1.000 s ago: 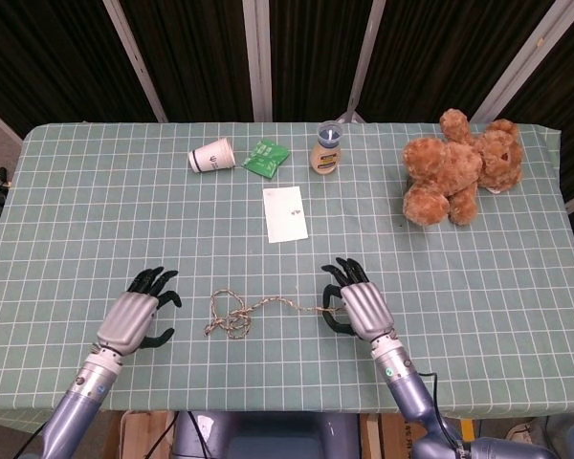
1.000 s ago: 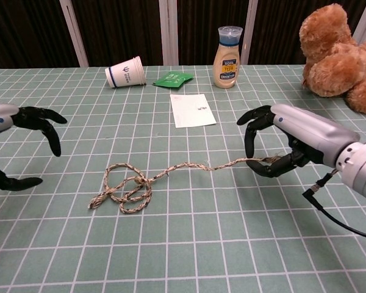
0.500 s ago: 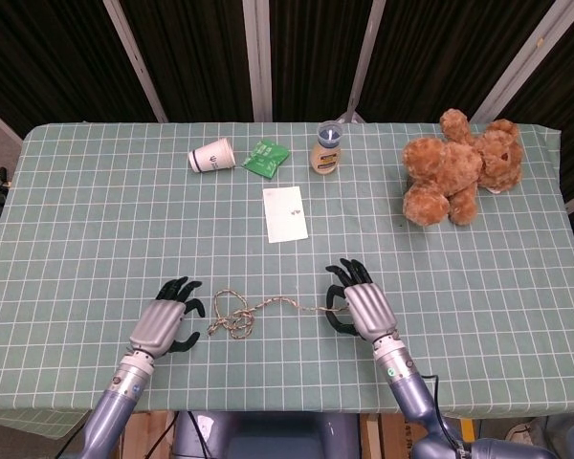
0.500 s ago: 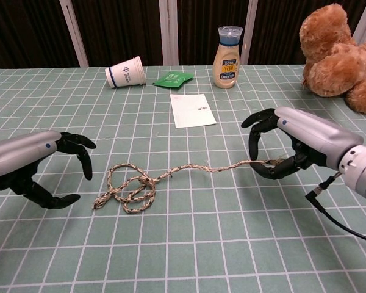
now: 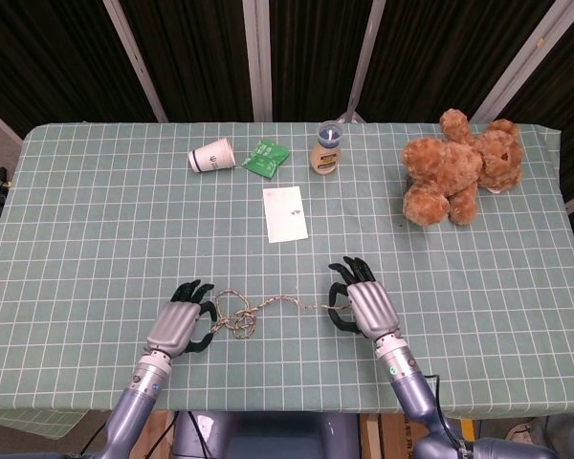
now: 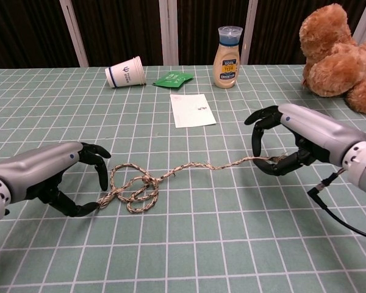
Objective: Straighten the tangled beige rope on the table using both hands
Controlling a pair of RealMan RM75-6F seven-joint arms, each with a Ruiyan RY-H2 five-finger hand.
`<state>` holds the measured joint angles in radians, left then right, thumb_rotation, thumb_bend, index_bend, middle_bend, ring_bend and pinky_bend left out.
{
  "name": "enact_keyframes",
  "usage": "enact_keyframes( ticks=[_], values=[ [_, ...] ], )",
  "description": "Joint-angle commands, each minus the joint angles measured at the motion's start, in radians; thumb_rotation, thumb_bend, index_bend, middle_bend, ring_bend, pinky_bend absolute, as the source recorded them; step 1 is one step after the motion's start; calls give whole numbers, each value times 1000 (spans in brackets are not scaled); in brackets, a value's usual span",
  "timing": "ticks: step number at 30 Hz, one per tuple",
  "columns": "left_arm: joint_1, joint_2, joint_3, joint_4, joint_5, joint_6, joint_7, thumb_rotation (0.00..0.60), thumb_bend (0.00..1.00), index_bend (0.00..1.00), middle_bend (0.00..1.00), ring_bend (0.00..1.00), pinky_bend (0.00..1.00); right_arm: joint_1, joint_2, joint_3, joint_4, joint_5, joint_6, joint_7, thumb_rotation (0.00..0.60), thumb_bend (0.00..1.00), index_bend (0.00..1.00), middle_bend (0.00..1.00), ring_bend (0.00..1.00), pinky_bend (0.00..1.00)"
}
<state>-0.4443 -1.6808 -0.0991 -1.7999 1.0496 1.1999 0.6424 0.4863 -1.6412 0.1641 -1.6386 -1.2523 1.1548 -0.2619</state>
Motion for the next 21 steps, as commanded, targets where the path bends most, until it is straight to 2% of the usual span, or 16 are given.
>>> enact_keyframes(
  ticks=[1, 13, 21],
  values=[
    [-4, -11, 1, 7, -3, 4, 2, 600, 422, 479, 101, 0, 0, 0, 1, 0, -1, 2, 1, 0, 600, 447, 636, 196, 0, 0],
    [-21, -56, 3, 33, -20, 13, 8, 600, 436, 491, 106, 0, 0, 1, 7, -2, -1, 5, 4, 0, 600, 447, 636, 196, 0, 0],
    [-27, -70, 8, 38, -30, 24, 24, 600, 545, 528, 120, 0, 0, 0, 9, -2, -1, 7, 7, 2, 600, 447, 636, 196, 0, 0]
  ],
)
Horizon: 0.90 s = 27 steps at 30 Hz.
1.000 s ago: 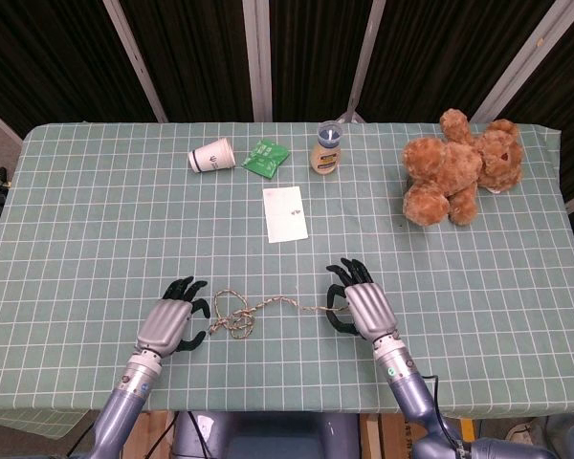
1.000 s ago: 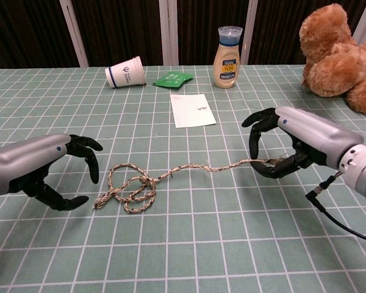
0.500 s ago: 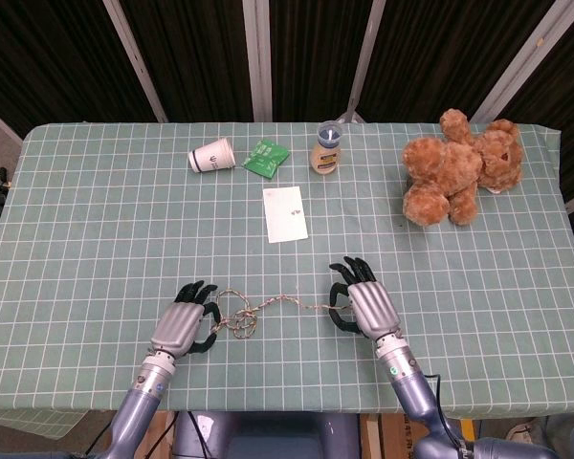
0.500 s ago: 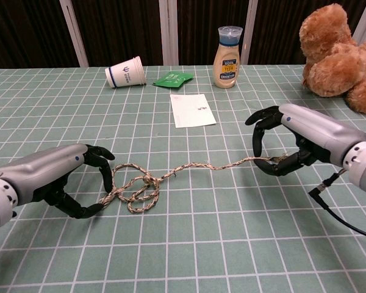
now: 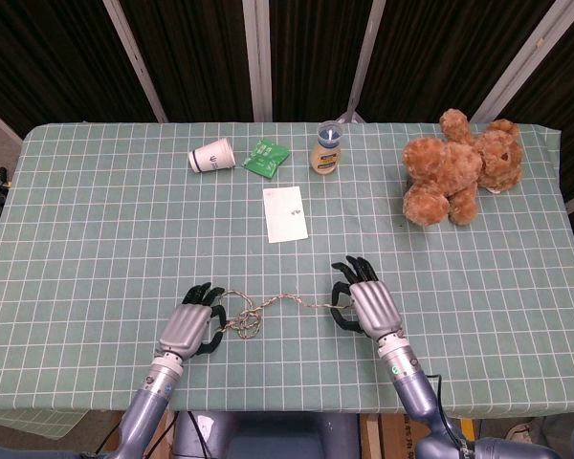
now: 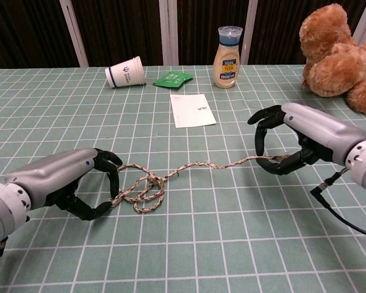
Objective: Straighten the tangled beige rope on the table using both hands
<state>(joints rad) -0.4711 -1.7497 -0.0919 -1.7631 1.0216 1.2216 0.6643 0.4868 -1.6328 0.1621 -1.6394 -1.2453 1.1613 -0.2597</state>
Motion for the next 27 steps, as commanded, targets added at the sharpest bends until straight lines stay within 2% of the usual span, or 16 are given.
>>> enact_keyframes(
  ticks=[1, 27],
  values=[
    [-1, -1, 3, 3, -5, 3, 5, 600, 548, 529, 120, 0, 0, 0, 1, 0, -1, 0, 1, 1, 600, 447, 636, 196, 0, 0],
    [-9, 48, -4, -6, -18, 12, -16, 600, 599, 573, 154, 0, 0, -4, 14, -4, -14, 2, 12, -4, 600, 446, 636, 196, 0, 0]
  ],
)
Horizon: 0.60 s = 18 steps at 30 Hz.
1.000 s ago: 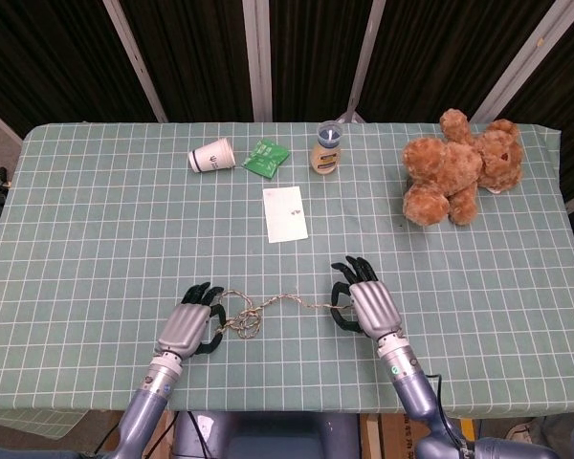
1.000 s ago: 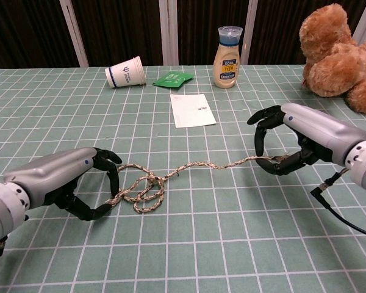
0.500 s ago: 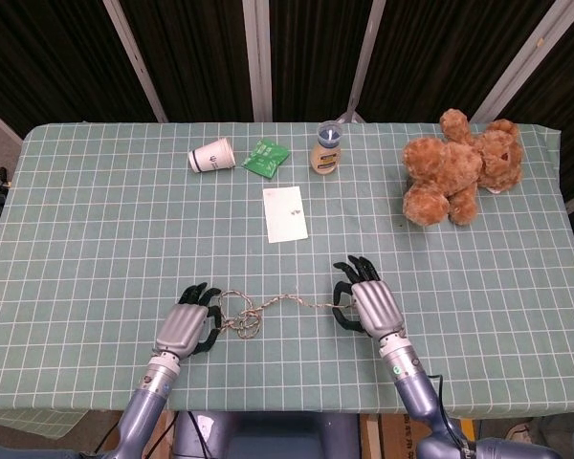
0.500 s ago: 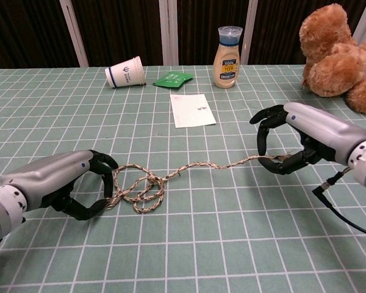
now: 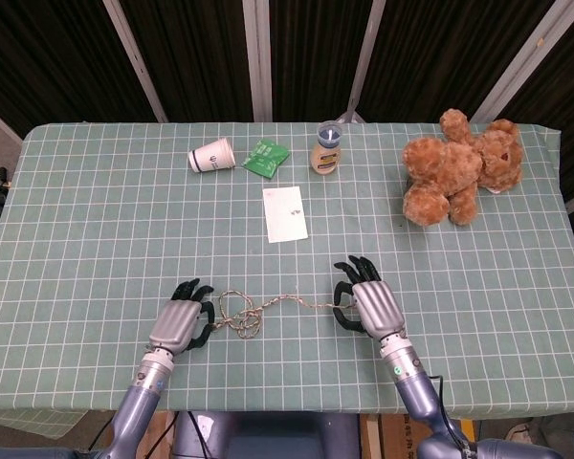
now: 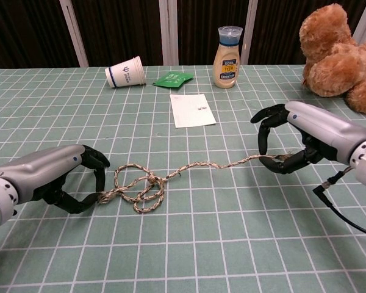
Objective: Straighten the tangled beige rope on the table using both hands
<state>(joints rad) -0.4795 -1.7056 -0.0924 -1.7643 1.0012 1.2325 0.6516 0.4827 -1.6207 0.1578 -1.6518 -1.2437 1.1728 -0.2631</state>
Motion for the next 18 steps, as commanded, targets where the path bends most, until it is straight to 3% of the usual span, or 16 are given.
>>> enact_keyframes(
  ticks=[1, 8, 18],
  values=[
    [-2, 7, -5, -7, 3, 2, -5, 600, 600, 573, 154, 0, 0, 0, 3, 1, -2, 0, 1, -1, 600, 446, 636, 196, 0, 0],
    [-6, 51, -31, -50, 20, 18, -20, 600, 601, 573, 154, 0, 0, -3, 16, 4, -8, 0, 7, -2, 600, 446, 636, 196, 0, 0],
    [2, 192, -80, -133, 46, 45, -70, 600, 602, 575, 157, 0, 0, -13, 65, 8, -22, -6, 24, -3, 600, 447, 636, 196, 0, 0]
  ],
)
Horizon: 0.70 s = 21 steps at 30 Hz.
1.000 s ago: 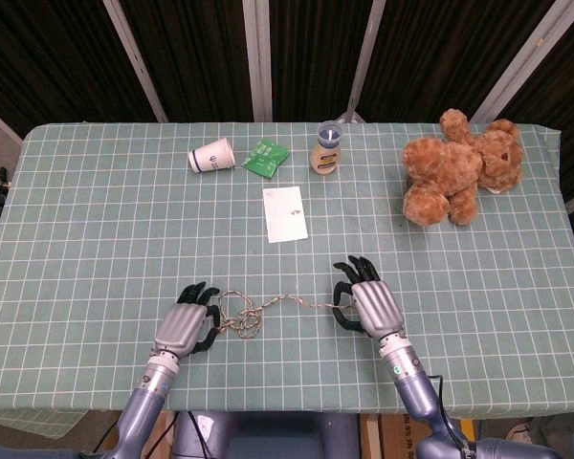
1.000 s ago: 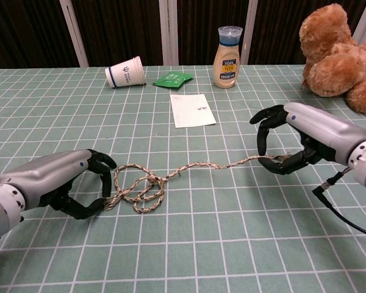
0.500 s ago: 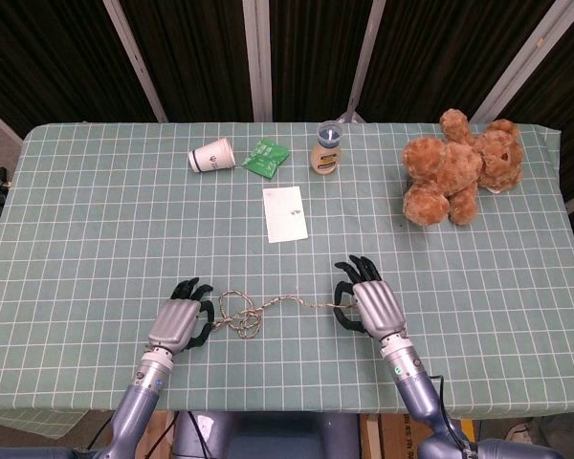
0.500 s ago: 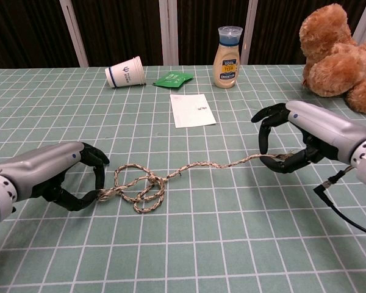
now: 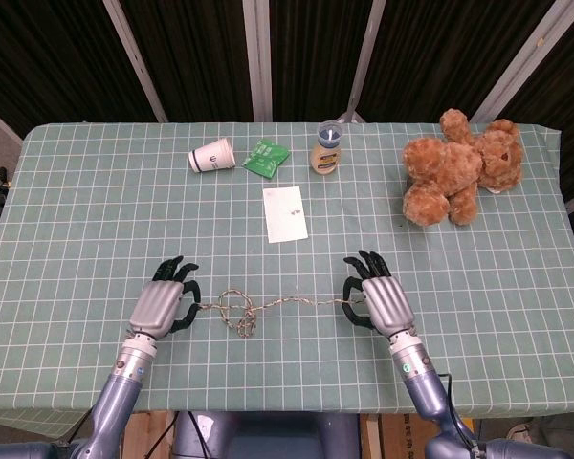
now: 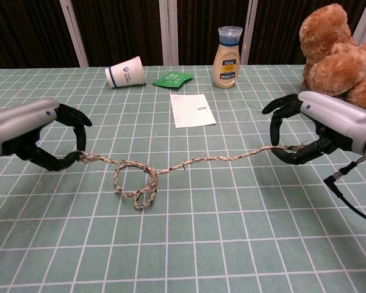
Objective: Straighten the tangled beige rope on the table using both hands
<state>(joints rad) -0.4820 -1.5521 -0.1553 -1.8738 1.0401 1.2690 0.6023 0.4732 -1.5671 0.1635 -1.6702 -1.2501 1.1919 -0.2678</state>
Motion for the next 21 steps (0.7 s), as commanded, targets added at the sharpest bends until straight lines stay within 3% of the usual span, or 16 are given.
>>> enact_keyframes(
  ticks=[1, 8, 21],
  values=[
    [7, 59, -26, -32, 9, 12, -31, 600, 602, 576, 157, 0, 0, -6, 20, 4, -6, 2, 7, 3, 600, 447, 636, 196, 0, 0],
    [18, 164, -53, -58, 6, 9, -87, 600, 602, 578, 159, 0, 0, -18, 66, 11, -25, 2, 20, 10, 600, 447, 636, 196, 0, 0],
    [57, 302, -52, -57, 31, 10, -197, 600, 607, 581, 162, 0, 0, -45, 142, 24, -15, 29, 37, 36, 600, 447, 636, 196, 0, 0]
  ],
)
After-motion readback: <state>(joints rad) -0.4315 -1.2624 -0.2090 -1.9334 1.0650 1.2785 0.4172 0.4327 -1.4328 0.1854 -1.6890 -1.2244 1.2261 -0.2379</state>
